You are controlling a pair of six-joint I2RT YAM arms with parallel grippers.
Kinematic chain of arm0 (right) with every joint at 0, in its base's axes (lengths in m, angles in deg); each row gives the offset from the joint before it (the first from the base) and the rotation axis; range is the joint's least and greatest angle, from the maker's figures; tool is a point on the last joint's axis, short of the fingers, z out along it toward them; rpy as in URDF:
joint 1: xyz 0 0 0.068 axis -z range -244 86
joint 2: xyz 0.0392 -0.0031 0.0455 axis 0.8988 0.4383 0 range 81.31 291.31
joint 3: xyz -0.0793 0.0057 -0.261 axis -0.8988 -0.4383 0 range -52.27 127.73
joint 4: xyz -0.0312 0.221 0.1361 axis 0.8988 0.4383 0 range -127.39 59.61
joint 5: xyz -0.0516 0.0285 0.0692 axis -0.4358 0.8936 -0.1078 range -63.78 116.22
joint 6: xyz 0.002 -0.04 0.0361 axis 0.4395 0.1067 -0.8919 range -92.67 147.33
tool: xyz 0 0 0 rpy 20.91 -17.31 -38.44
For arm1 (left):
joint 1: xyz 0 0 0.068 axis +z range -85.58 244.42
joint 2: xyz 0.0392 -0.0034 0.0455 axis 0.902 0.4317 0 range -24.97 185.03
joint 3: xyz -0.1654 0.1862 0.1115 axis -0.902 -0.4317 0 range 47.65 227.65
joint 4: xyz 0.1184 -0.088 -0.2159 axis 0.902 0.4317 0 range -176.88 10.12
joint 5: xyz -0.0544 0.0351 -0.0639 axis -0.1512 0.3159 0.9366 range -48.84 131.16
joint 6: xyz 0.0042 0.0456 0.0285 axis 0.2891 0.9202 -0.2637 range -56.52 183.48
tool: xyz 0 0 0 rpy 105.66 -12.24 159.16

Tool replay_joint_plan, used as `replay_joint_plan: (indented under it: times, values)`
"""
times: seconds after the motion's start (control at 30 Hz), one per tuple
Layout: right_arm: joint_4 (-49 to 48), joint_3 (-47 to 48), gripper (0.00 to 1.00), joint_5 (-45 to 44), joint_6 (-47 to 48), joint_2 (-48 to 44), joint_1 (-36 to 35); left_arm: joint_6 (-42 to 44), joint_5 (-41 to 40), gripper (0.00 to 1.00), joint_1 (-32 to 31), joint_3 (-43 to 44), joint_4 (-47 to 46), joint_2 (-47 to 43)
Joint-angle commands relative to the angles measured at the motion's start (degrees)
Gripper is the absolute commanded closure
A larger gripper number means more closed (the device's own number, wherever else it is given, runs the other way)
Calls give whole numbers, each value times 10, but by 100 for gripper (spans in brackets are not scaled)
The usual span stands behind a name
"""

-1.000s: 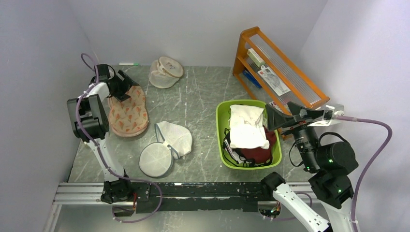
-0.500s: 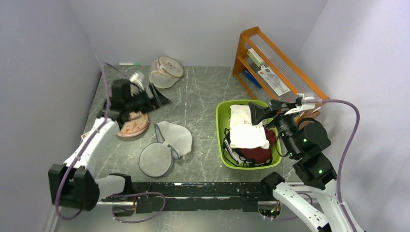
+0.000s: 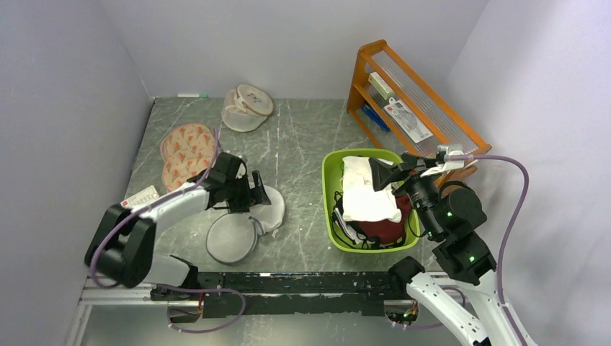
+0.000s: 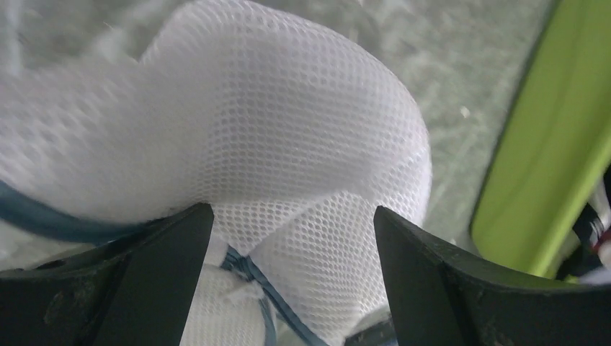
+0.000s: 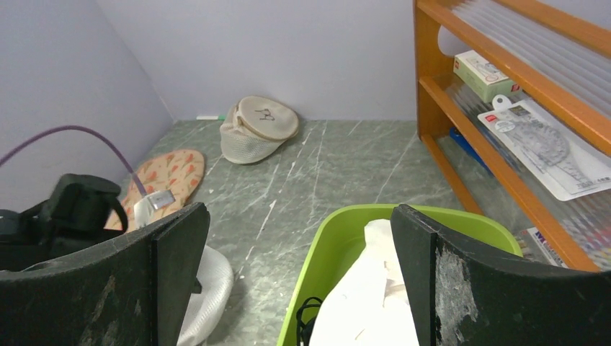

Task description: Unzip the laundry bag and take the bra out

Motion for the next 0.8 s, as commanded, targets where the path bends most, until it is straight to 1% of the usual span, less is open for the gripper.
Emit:
replay_joint_plan:
  times: [0.0,0.07,0.13,0.17,0.23,0.27,0.3,0.37,0.47,0.5,0.67,0.77]
  values:
    - [25,30,0,-21,17,-14,3,12,-82,5,42,48,-79,77]
    - [38,42,0,-27,19,-21,3,-1,-60,5,96,55,-132,111]
    - [48,48,0,-31,19,-29,3,-29,-6,5,168,74,-173,151]
    - [51,48,0,-33,19,-34,3,-33,12,5,187,94,-193,170]
    - [56,47,0,-34,19,-39,3,-34,4,5,208,141,-206,208]
    - [56,45,0,-37,19,-42,3,-34,11,5,219,174,-200,232]
    - [55,44,0,-38,19,-43,3,-32,35,5,231,210,-185,255]
    - [55,44,0,-39,19,-40,4,-34,57,5,239,257,-174,279]
    - [50,43,0,-38,22,-32,3,-32,79,5,238,284,-212,267]
    - [48,42,0,-38,23,-29,3,-28,75,5,238,296,-210,263]
    - [26,32,0,-39,31,-21,3,7,-9,5,237,380,-160,261]
    - [17,27,0,-35,33,-13,3,36,-44,5,230,467,-119,308]
